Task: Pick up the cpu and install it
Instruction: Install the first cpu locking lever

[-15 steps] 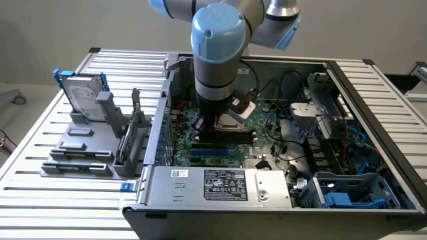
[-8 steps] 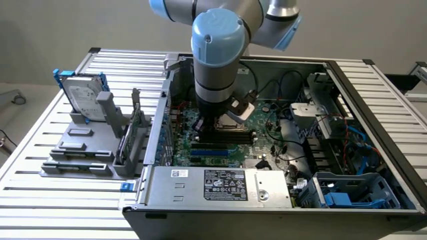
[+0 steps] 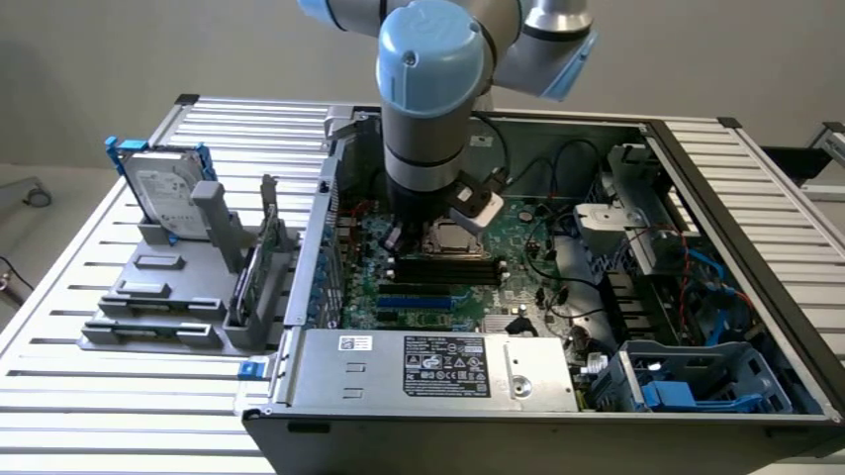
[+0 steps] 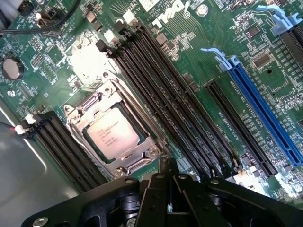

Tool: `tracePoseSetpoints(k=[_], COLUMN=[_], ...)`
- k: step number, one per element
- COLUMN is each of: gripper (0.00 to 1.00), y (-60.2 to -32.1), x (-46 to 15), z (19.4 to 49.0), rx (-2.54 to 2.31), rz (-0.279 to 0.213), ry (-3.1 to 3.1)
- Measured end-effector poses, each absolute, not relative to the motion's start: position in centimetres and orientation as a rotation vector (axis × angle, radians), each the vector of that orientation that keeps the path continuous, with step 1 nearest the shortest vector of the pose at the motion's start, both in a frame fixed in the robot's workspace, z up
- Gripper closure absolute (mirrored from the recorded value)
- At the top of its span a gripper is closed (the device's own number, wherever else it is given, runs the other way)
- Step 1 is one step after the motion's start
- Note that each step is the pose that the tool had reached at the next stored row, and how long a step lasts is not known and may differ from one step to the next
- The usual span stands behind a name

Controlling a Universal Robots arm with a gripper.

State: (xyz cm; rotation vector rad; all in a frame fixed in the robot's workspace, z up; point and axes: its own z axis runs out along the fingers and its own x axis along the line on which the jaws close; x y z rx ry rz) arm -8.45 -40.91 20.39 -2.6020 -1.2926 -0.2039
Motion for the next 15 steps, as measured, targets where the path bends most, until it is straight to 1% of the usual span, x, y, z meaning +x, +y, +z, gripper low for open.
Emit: tracePoseSetpoints(k=[6, 15], gripper=[0.89, 0.89], y=[-40.7, -40.7], x=[-8.6, -8.8], z=[20.7, 19.6], rx=[-2.601, -2.592], rz=[-0.203, -0.200], ry=[-1.293, -1.311])
